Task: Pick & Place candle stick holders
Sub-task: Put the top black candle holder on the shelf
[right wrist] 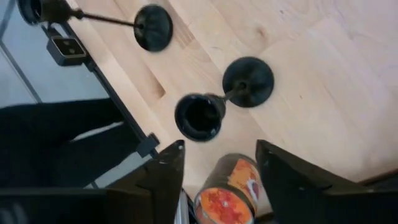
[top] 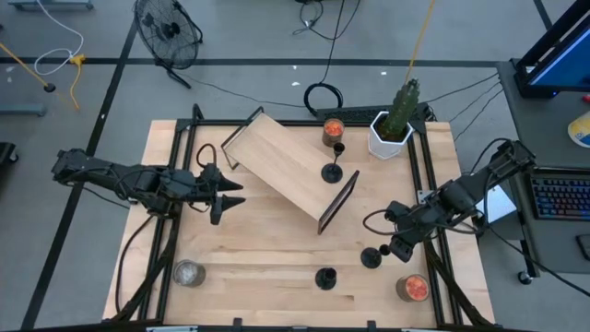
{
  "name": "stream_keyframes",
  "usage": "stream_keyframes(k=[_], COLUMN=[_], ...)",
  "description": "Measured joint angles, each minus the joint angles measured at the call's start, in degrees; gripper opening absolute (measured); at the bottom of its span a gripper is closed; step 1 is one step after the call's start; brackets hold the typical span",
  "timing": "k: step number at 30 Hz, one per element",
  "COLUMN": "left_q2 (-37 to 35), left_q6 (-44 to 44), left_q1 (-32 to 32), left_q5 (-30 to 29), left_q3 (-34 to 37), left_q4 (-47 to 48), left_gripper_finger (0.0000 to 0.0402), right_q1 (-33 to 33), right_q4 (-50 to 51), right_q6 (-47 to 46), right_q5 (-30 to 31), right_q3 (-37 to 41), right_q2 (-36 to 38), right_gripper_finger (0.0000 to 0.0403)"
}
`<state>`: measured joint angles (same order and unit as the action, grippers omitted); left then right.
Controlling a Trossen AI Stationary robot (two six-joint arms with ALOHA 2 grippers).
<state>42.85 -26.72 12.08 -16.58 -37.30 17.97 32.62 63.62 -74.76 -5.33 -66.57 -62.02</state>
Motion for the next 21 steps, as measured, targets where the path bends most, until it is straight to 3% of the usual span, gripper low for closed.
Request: stream_keyframes(k=[8, 21], left_q2=[0.0, 0.0], left_q6=[0.96, 1.03], left_q1=[0.0, 0.0], left_q5=[0.0, 0.0], left_q3=[-0.02, -0.02], left_q4=[-0.01, 0.31], left_gripper_finger=[0.0221, 0.0221], right_q1=[0.0, -0.02], right_q4=[-2.52, -5.61], right_q6=[-2.6, -2.62], right_q5=[2.14, 2.48], right_q3=[2.85, 9.44], right_q2=[0.0, 0.0], right_gripper_finger=[0.0232, 0.0204])
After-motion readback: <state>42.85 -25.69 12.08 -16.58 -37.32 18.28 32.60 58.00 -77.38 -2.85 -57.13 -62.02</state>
